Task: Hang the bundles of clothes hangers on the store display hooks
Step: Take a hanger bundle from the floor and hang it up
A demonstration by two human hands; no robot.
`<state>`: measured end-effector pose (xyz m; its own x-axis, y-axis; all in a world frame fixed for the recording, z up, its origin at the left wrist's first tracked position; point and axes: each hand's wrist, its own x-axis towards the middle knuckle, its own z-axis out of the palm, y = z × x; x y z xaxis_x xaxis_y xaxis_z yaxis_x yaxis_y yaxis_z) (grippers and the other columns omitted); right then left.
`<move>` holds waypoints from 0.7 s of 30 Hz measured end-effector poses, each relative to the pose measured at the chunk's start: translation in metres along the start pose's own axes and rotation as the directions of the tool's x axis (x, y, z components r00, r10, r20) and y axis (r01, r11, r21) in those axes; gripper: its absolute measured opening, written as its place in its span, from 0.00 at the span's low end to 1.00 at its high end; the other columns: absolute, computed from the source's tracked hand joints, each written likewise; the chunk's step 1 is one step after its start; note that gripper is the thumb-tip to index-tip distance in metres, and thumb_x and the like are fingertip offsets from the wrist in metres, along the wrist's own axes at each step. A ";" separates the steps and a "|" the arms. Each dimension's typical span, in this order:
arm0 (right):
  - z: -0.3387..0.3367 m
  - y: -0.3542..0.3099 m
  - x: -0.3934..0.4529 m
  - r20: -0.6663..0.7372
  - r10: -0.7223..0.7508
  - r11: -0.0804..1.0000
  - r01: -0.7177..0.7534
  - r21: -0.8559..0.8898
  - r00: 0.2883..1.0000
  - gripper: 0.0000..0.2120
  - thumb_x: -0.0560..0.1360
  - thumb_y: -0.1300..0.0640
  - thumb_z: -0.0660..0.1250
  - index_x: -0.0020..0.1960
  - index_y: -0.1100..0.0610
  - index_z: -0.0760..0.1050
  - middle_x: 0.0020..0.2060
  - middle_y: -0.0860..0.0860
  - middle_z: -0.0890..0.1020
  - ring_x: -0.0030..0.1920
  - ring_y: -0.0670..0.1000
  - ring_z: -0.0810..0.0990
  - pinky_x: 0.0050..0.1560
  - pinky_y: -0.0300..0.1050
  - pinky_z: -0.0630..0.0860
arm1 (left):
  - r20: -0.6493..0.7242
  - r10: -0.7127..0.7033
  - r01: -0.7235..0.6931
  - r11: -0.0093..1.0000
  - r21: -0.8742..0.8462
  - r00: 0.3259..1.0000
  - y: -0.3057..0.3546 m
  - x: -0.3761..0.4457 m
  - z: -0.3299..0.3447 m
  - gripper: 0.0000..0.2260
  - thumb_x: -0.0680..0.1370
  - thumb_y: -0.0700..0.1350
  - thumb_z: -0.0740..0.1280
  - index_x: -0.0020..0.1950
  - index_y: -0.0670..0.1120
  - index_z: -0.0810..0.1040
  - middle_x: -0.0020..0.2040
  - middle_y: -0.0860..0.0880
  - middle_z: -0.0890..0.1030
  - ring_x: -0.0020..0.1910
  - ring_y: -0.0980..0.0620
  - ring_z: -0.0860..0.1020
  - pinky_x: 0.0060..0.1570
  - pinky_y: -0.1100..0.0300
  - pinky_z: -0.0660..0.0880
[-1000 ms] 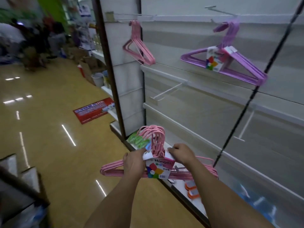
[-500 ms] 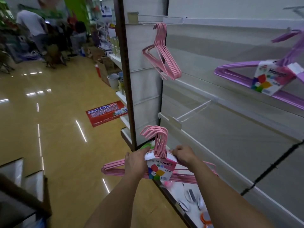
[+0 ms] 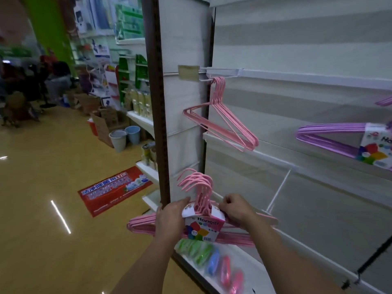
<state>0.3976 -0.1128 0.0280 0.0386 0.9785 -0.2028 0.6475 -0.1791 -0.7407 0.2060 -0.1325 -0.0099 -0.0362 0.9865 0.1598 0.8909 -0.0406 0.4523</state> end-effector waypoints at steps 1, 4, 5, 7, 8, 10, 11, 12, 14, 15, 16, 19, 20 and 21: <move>0.001 -0.013 0.006 -0.027 -0.011 0.999 0.010 -0.035 1.000 0.14 0.74 0.56 0.66 0.31 0.55 0.69 0.28 0.53 0.74 0.33 0.53 0.73 0.37 0.45 0.67 | -0.012 0.028 -0.028 1.000 -0.005 1.000 -0.005 0.011 -0.007 0.27 0.77 0.36 0.59 0.73 0.57 0.66 0.70 0.53 0.72 0.69 0.52 0.69 0.70 0.51 0.58; -0.002 -0.049 0.020 -0.159 -0.081 0.982 0.051 -0.181 0.984 0.17 0.76 0.51 0.65 0.31 0.54 0.67 0.31 0.51 0.76 0.37 0.55 0.76 0.38 0.46 0.70 | -0.063 0.087 -0.088 0.996 -0.007 0.994 -0.019 0.046 -0.024 0.28 0.77 0.35 0.59 0.74 0.56 0.65 0.72 0.53 0.69 0.70 0.51 0.68 0.69 0.49 0.60; -0.003 -0.060 0.024 -0.216 -0.102 0.972 0.051 -0.230 0.971 0.17 0.77 0.50 0.65 0.32 0.53 0.67 0.33 0.52 0.77 0.38 0.56 0.77 0.38 0.45 0.69 | -0.078 0.102 -0.101 0.995 0.015 0.992 -0.023 0.057 -0.027 0.29 0.76 0.35 0.60 0.74 0.56 0.64 0.74 0.53 0.67 0.71 0.51 0.67 0.70 0.49 0.59; -0.009 -0.079 0.034 -0.353 -0.137 0.947 0.017 -0.322 0.925 0.15 0.79 0.48 0.63 0.35 0.53 0.68 0.35 0.52 0.78 0.39 0.56 0.77 0.37 0.44 0.68 | -0.107 0.131 -0.128 0.991 0.033 0.986 -0.029 0.080 -0.032 0.29 0.77 0.37 0.62 0.74 0.57 0.63 0.75 0.54 0.66 0.73 0.53 0.64 0.72 0.47 0.56; -0.014 -0.087 0.038 -0.417 -0.155 0.940 0.004 -0.342 0.896 0.14 0.79 0.48 0.62 0.37 0.52 0.68 0.35 0.51 0.78 0.38 0.56 0.76 0.37 0.44 0.68 | -0.116 0.135 -0.133 0.991 0.021 0.984 -0.031 0.090 -0.034 0.28 0.76 0.37 0.63 0.74 0.56 0.64 0.74 0.53 0.66 0.73 0.53 0.64 0.72 0.47 0.54; -0.022 -0.101 0.051 -0.509 -0.209 0.936 0.020 -0.351 0.835 0.11 0.80 0.50 0.60 0.40 0.52 0.69 0.36 0.51 0.77 0.38 0.55 0.75 0.37 0.44 0.69 | -0.123 0.134 -0.136 0.991 -0.004 0.983 -0.030 0.107 -0.039 0.28 0.76 0.36 0.62 0.73 0.55 0.66 0.71 0.53 0.70 0.72 0.53 0.66 0.73 0.48 0.52; -0.026 -0.107 0.057 -0.538 -0.236 0.935 0.038 -0.354 0.809 0.10 0.81 0.52 0.59 0.42 0.53 0.70 0.38 0.51 0.78 0.39 0.55 0.75 0.38 0.45 0.71 | -0.125 0.130 -0.133 0.991 -0.010 0.984 -0.028 0.115 -0.040 0.27 0.76 0.35 0.62 0.72 0.55 0.67 0.70 0.52 0.72 0.70 0.53 0.67 0.73 0.48 0.52; -0.032 -0.113 0.064 -0.568 -0.255 0.934 0.047 -0.355 0.782 0.08 0.81 0.54 0.58 0.45 0.53 0.72 0.40 0.52 0.80 0.39 0.56 0.75 0.39 0.46 0.72 | -0.128 0.125 -0.130 0.991 -0.027 0.984 -0.027 0.123 -0.041 0.26 0.76 0.35 0.61 0.72 0.55 0.68 0.68 0.53 0.74 0.69 0.53 0.70 0.73 0.48 0.53; -0.044 -0.123 0.072 -0.632 -0.259 0.936 0.030 -0.350 0.731 0.09 0.82 0.54 0.56 0.50 0.52 0.74 0.41 0.53 0.80 0.38 0.55 0.73 0.38 0.45 0.69 | -0.148 0.124 -0.140 0.985 -0.100 0.981 -0.024 0.138 -0.042 0.24 0.76 0.36 0.60 0.69 0.55 0.72 0.65 0.52 0.77 0.64 0.52 0.74 0.72 0.46 0.59; -0.049 -0.128 0.075 -0.659 -0.252 0.937 0.009 -0.348 0.709 0.09 0.82 0.53 0.55 0.50 0.51 0.74 0.39 0.53 0.79 0.37 0.55 0.71 0.37 0.44 0.65 | -0.148 0.127 -0.148 0.979 -0.139 0.981 -0.023 0.145 -0.043 0.23 0.76 0.36 0.60 0.68 0.55 0.73 0.63 0.52 0.78 0.63 0.51 0.75 0.71 0.45 0.61; -0.054 -0.132 0.079 -0.683 -0.243 0.938 -0.013 -0.347 0.688 0.09 0.82 0.53 0.54 0.49 0.50 0.73 0.37 0.52 0.77 0.36 0.55 0.69 0.37 0.44 0.63 | -0.141 0.135 -0.157 0.974 -0.162 0.981 -0.021 0.154 -0.043 0.23 0.76 0.36 0.60 0.68 0.55 0.73 0.63 0.51 0.79 0.62 0.51 0.75 0.70 0.46 0.61; -0.064 -0.141 0.095 -0.758 -0.216 0.953 -0.034 -0.300 0.615 0.10 0.82 0.54 0.54 0.45 0.52 0.71 0.37 0.52 0.77 0.36 0.56 0.69 0.36 0.44 0.63 | -0.124 0.161 -0.179 0.973 -0.144 0.979 -0.012 0.177 -0.047 0.23 0.76 0.38 0.61 0.68 0.55 0.73 0.62 0.52 0.79 0.62 0.51 0.75 0.73 0.49 0.57; -0.066 -0.144 0.102 -0.778 -0.206 0.959 -0.035 -0.281 0.593 0.10 0.82 0.54 0.54 0.46 0.53 0.72 0.38 0.53 0.78 0.36 0.57 0.70 0.35 0.45 0.63 | -0.121 0.173 -0.190 0.971 -0.148 0.978 -0.008 0.183 -0.049 0.22 0.76 0.39 0.62 0.68 0.55 0.73 0.62 0.53 0.79 0.62 0.52 0.75 0.73 0.50 0.55; -0.067 -0.149 0.108 -0.791 -0.192 0.964 -0.039 -0.263 0.580 0.10 0.82 0.54 0.54 0.46 0.53 0.73 0.38 0.53 0.78 0.36 0.57 0.70 0.35 0.45 0.63 | -0.112 0.182 -0.198 0.967 -0.161 0.977 -0.006 0.189 -0.051 0.21 0.76 0.40 0.62 0.68 0.55 0.73 0.61 0.53 0.79 0.63 0.52 0.75 0.74 0.50 0.55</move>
<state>0.3567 0.0266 0.1595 0.5004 0.6834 0.5316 0.8228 -0.1842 -0.5377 0.1710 0.0460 0.0622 0.0759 0.9387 0.3364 0.7959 -0.2603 0.5467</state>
